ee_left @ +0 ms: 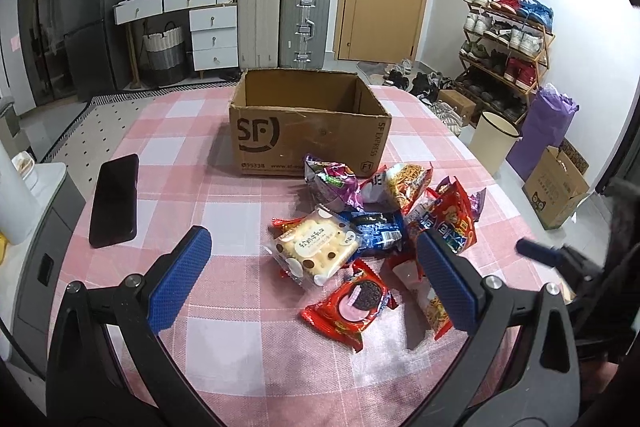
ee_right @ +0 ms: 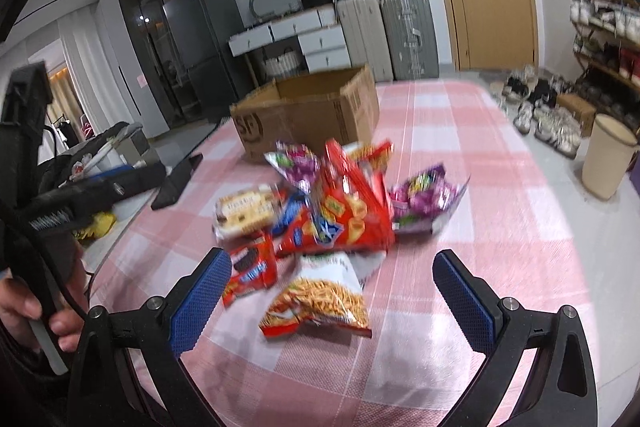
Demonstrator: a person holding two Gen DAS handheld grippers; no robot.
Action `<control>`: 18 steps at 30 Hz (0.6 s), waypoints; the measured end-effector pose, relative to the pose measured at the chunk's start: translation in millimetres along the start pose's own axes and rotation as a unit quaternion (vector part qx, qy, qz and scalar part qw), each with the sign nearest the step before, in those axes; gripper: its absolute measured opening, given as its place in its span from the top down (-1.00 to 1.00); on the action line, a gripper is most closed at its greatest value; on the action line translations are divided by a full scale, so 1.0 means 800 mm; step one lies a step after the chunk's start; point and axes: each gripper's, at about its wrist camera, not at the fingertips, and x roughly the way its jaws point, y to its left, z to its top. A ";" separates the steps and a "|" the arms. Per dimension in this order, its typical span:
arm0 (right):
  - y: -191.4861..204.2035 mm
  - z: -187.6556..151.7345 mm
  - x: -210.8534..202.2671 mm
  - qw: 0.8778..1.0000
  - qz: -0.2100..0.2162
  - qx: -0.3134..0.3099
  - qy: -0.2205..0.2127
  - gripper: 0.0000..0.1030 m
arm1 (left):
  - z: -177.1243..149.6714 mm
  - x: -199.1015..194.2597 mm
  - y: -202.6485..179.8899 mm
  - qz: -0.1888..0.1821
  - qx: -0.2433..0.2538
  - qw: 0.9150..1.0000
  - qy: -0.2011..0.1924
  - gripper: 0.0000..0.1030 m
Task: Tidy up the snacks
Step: 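Lower the right gripper onto the white fried-noodle bag and close it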
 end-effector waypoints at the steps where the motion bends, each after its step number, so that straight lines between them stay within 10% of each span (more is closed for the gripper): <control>1: -0.004 -0.002 0.010 1.000 0.004 0.002 0.011 -1.00 | -0.002 0.000 0.002 0.002 -0.001 1.000 -0.001 -0.98; 12: -0.008 -0.015 0.075 0.998 0.022 0.005 0.064 -0.97 | -0.011 0.015 0.034 0.021 -0.018 1.000 0.007 -0.98; 18: -0.006 -0.017 0.098 0.995 0.035 0.007 0.094 -0.56 | -0.014 0.022 0.045 0.026 -0.024 0.999 0.013 -0.98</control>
